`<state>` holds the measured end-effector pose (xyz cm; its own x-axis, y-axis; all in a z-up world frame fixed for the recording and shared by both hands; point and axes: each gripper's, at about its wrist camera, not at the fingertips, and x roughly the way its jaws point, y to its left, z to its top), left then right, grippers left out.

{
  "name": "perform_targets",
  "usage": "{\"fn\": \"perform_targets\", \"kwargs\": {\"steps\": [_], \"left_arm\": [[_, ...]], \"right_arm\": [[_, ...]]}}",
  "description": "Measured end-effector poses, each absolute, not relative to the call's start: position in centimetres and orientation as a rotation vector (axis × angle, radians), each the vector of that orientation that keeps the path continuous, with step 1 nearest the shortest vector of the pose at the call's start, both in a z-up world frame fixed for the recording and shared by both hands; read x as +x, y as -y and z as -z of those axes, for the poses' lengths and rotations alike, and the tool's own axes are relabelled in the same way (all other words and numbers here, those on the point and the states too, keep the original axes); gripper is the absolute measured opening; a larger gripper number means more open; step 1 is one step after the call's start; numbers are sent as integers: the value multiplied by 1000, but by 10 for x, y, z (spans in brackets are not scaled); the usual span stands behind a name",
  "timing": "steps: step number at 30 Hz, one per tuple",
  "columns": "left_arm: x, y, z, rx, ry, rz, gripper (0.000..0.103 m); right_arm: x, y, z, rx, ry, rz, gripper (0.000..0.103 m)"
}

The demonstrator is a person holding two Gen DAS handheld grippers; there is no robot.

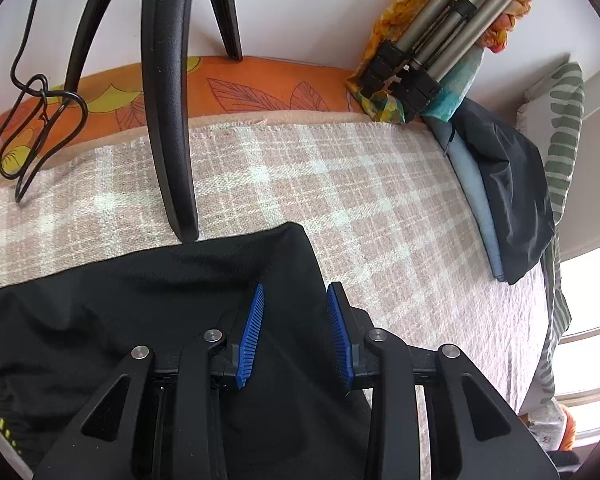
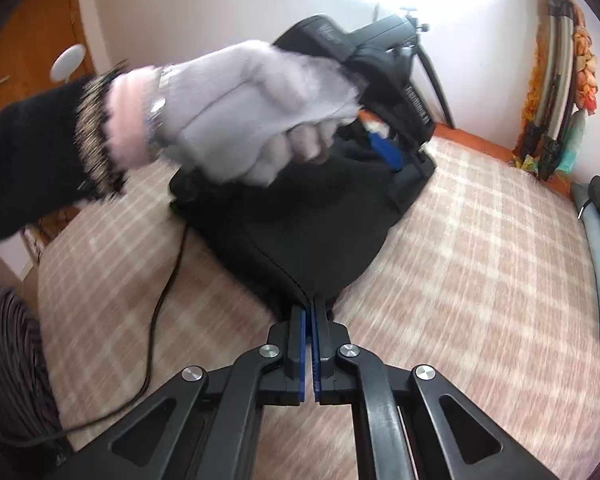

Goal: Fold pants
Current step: 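Close the right tool on the folded shorts' edge, then open the right tool and pull it back from the shorts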

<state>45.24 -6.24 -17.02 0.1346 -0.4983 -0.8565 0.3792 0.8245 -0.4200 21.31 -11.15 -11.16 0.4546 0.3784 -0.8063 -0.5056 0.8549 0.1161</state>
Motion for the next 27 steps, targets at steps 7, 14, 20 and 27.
{"fn": "perform_targets", "kwargs": {"steps": [7,14,20,27], "left_arm": [[443,37,140,-37,-1173,594,31],[383,-51,105,5,-1052,509,31],[332,-83,128,49,-1052,440,31],[316,-96,156,71,-1080,410,31]], "right_arm": [[220,124,124,-66,-1057,-576,6],[218,131,105,-29,-1018,-656,29],[229,132,95,-15,-958,-601,32],[239,120,110,-59,-1016,-596,32]]}}
